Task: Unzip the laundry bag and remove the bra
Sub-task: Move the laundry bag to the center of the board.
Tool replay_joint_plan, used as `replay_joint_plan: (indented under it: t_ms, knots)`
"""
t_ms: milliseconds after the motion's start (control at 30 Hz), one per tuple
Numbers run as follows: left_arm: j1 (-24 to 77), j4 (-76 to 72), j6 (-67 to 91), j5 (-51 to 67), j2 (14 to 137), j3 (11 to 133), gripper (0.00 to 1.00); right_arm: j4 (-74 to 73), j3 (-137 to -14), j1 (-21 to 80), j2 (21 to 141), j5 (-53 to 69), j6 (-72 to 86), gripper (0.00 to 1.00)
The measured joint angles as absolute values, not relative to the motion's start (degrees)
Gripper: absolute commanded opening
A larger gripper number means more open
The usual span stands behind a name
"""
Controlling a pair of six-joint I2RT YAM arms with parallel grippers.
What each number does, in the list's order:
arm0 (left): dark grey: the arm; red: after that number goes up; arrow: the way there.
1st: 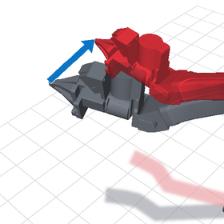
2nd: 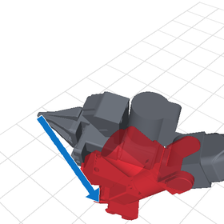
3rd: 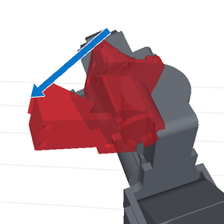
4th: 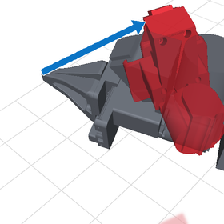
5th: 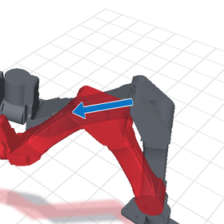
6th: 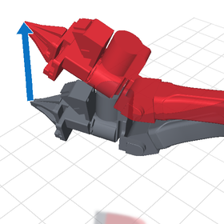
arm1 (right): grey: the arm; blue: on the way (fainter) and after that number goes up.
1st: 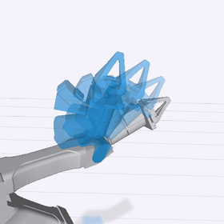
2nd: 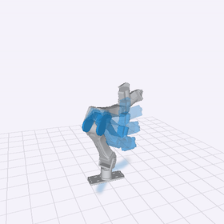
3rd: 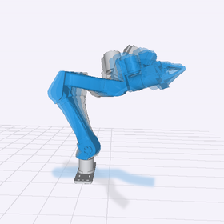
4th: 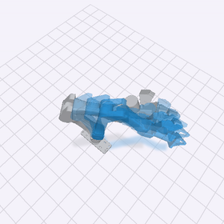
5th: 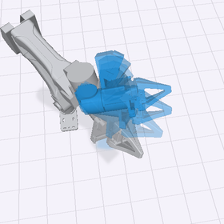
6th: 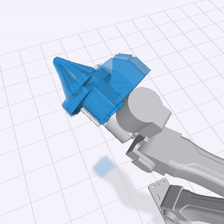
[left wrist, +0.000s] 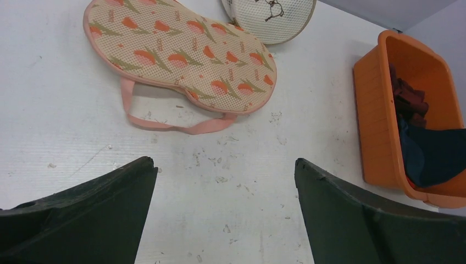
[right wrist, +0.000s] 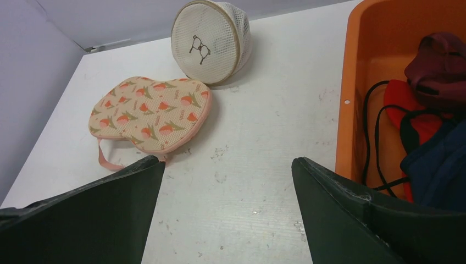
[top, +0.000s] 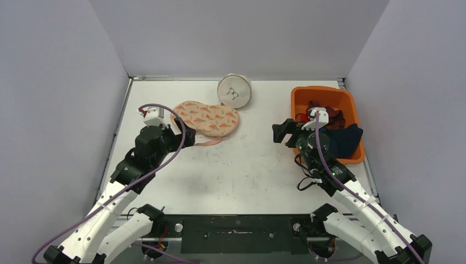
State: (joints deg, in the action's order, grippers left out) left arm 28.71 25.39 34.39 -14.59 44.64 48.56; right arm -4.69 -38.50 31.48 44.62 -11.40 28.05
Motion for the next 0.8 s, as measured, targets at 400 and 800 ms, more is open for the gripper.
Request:
replay_joint_plan:
  t_ms: [400,800]
  knots:
    - [25.0,25.5,34.8,-13.2,43.8,44.6,0.96,-3.7,-38.5,32.0,45.9,-4.8,24.3,0.90]
    - [15.0,18.1,49.4,-5.4,53.1,35.3,0.98,4.7,-36.3,41.5,54.7,-1.4,26.3,0.90]
